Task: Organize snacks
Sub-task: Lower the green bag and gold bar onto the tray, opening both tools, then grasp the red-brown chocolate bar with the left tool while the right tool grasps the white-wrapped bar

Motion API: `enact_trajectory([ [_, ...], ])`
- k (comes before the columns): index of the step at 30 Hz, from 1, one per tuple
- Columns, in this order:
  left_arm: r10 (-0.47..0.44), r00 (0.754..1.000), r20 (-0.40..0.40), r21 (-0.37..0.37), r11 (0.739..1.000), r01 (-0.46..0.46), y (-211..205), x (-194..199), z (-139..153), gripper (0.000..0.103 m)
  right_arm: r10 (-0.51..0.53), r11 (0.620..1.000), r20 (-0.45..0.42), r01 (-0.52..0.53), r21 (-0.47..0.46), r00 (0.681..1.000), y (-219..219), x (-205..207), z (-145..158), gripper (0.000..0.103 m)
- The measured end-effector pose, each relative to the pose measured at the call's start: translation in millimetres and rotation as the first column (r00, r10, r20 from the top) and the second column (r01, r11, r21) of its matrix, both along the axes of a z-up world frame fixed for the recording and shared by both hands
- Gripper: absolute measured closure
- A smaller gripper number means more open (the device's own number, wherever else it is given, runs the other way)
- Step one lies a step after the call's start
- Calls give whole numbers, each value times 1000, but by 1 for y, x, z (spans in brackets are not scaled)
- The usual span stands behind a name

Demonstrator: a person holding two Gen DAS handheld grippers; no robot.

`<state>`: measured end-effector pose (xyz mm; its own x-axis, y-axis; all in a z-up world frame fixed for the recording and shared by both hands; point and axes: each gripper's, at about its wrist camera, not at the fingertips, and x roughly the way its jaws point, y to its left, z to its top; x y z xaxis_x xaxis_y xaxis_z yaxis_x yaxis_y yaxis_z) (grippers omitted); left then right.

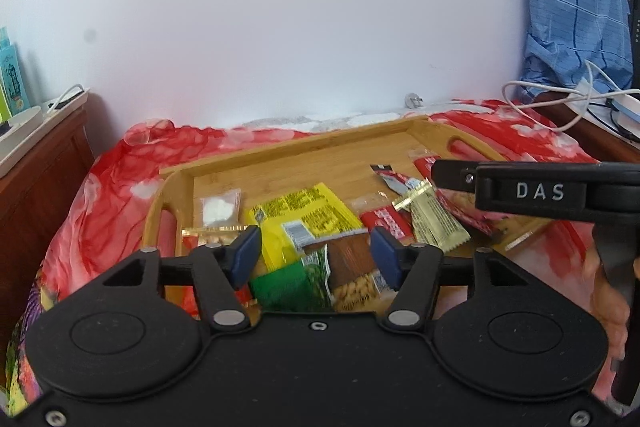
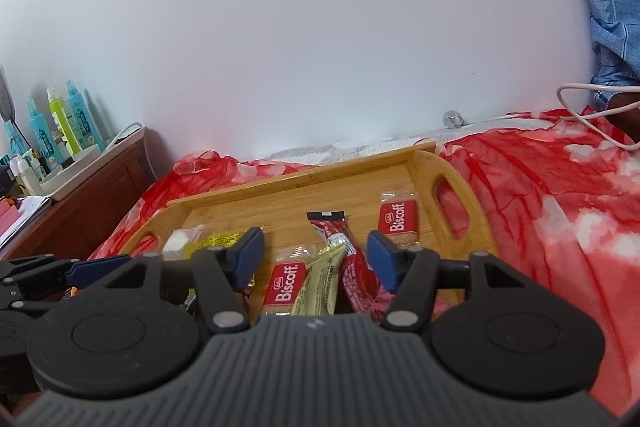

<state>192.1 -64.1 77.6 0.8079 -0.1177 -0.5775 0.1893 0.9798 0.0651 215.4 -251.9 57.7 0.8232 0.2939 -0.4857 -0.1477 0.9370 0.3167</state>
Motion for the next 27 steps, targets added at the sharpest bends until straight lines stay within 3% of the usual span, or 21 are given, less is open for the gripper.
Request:
enact_trajectory([
  [5,-26,999,-34,-15,1000,26,4,-18,-4,30,1,999,12,0,-47,1000,0,-18,2,22],
  [11,-67,995,-78,-9,998,67,2,-38,-16,30,21,992,37,-16,-128,999,3,-43,6,18],
  [16,-129,982,-139,-56,991,123,1,-50,-25,41,29,987,41,-22,-162,999,-1,-65,3,17],
  [18,-156,975,-161,-66,987,147,-1,-52,-28,52,30,986,31,-24,-168,999,-3,-74,0,17],
  [21,-187,964,-188,-65,982,178,-7,-54,-34,60,38,980,20,-33,-198,999,-5,-91,-4,17],
  [25,-212,955,-208,-97,976,196,-10,-53,-39,61,43,967,-3,-42,-249,999,-6,-110,-12,15],
  [27,-209,955,-212,-115,975,188,-11,-50,-39,68,58,961,-16,-60,-271,998,-4,-115,-13,15],
])
